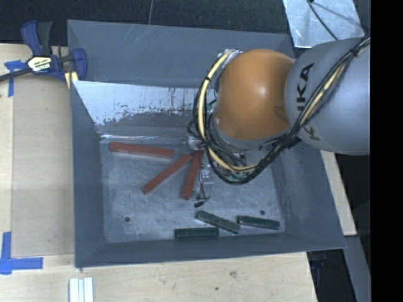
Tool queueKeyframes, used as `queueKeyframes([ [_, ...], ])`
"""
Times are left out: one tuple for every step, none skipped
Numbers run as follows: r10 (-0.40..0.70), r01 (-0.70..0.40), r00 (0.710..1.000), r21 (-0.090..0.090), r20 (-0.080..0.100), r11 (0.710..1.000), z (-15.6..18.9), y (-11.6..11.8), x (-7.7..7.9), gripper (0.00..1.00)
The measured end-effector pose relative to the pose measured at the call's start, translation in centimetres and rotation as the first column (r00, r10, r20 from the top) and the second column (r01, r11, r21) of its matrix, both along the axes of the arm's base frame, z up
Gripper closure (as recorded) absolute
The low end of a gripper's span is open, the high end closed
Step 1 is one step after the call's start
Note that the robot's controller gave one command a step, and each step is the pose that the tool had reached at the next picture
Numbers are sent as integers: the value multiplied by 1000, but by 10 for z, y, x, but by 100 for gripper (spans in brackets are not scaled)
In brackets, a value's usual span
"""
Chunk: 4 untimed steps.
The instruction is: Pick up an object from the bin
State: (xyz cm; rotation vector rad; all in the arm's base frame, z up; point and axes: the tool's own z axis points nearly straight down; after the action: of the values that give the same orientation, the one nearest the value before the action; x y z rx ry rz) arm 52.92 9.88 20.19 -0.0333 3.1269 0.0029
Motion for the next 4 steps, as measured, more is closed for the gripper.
queueKeyframes([
  [77, -77, 997, -1, -4, 997, -94, 17, 46, 0],
  [230, -230, 973, -2, -7, 973, -131, 15, 68, 0],
  [191, -191, 981, -2, -10, 982, -131, 25, 58, 0],
  [226, -226, 974, -2, -9, 974, -130, 16, 68, 0],
])
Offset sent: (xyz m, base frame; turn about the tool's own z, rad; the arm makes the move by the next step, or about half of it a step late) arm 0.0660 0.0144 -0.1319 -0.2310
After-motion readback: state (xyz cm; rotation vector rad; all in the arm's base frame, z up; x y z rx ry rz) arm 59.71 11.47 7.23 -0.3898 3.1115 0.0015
